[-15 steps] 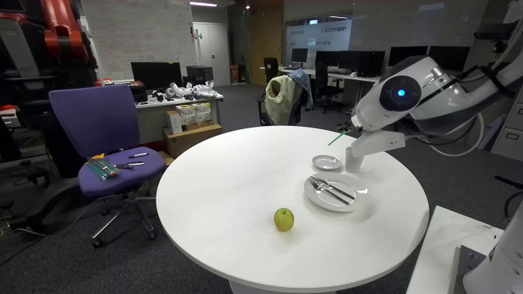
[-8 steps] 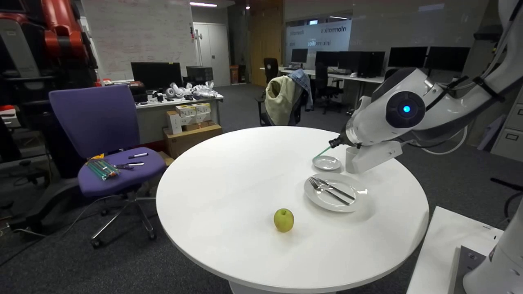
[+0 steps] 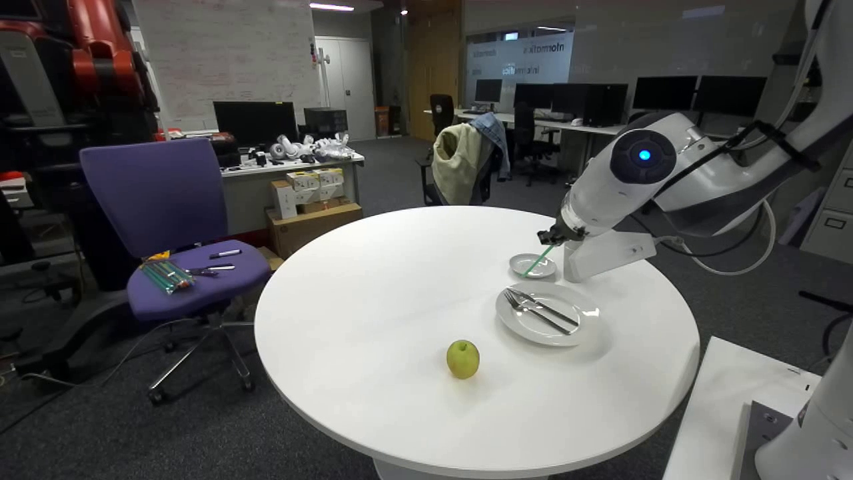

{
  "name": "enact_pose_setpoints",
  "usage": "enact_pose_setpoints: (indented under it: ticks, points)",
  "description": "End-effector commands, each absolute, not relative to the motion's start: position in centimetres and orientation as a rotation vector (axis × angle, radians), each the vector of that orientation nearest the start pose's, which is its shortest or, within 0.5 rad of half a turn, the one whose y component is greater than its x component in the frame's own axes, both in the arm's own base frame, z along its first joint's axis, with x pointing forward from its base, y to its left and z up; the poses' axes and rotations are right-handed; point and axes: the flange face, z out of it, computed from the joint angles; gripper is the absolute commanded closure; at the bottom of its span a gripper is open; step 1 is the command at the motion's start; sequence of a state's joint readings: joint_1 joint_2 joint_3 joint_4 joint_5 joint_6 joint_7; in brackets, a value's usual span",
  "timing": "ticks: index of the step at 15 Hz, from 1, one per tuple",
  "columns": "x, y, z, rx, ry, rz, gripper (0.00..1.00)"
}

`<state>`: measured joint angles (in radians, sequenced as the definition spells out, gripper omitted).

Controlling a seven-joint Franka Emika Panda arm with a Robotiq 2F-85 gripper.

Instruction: Remove the green straw from the cup and put it on the table

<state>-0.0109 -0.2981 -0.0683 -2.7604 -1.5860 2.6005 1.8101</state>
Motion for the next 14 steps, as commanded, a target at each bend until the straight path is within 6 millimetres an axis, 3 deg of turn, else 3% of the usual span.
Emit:
enact_pose_setpoints:
  ticks: [1, 3, 8, 10, 14]
  points:
    - [38.1, -1.1, 31.6, -3.250, 0.918, -1.156, 1.00]
    - [38.1, -1.6, 32.4, -3.251, 1.050, -1.133, 1.00]
    - [37.3, -4.0, 36.7, -3.231, 1.426, -1.173, 1.00]
    - [36.6, -5.4, 37.5, -3.339, 1.521, -1.005, 1.00]
    - [36.4, -10.1, 38.0, -3.464, 1.633, -0.488, 1.00]
